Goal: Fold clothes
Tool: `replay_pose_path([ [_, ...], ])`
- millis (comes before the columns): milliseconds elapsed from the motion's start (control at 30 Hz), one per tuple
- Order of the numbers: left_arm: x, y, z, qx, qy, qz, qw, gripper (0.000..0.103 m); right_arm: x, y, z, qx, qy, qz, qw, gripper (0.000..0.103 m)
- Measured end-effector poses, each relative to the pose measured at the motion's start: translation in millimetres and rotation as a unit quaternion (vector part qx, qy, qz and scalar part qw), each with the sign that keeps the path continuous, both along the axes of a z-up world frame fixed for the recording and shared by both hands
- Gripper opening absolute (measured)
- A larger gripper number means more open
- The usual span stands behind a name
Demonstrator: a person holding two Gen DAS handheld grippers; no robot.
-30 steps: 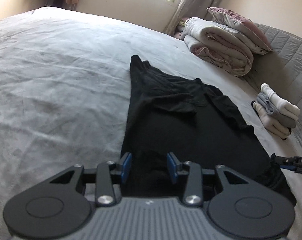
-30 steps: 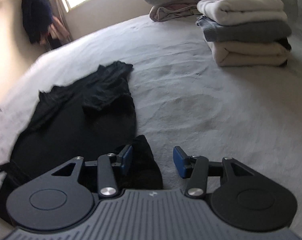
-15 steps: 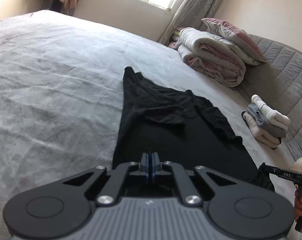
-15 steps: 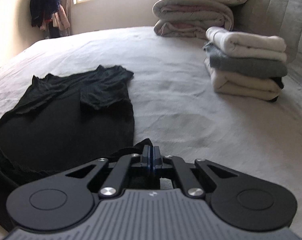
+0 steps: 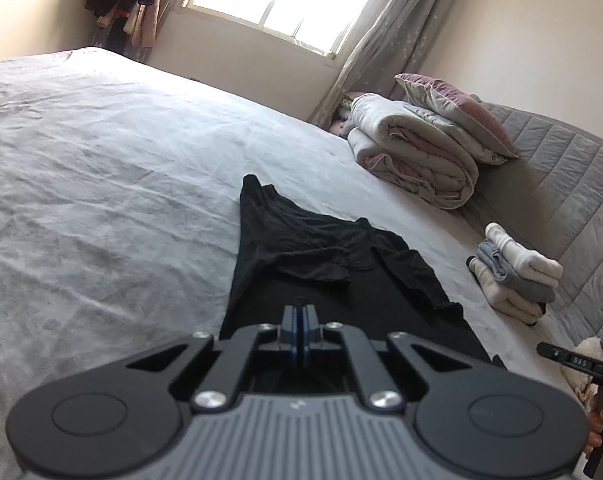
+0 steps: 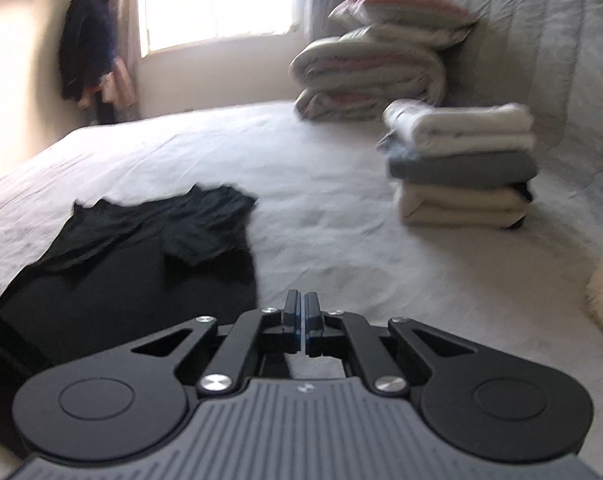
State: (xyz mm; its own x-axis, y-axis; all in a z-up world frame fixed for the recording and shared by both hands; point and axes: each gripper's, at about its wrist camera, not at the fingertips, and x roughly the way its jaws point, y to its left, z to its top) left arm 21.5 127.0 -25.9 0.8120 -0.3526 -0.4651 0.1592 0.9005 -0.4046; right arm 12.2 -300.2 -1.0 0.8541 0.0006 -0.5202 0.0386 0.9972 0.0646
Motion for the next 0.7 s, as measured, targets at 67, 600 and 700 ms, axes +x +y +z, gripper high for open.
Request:
replay_pose_path([
  [67,1.6,-0.1,-2.0,0.004,0.006,0.000,1.0000,0.002,4.4,0.1,-4.7,0.010,0.014,0.014,1.000,0.005],
  [600,22.9,0.8,-19.4,0.006,0.045,0.002,0.9990,0.002,29.6,7.0,-37.9,0.051,0.062,0.043,0.996,0.002],
  [700,19.4,-0.1,-18.4,0.019,0.034,0.012,0.9992,0.002,21.7,11.1,-33.9,0.030,0.045,0.043,0.998,0.002],
])
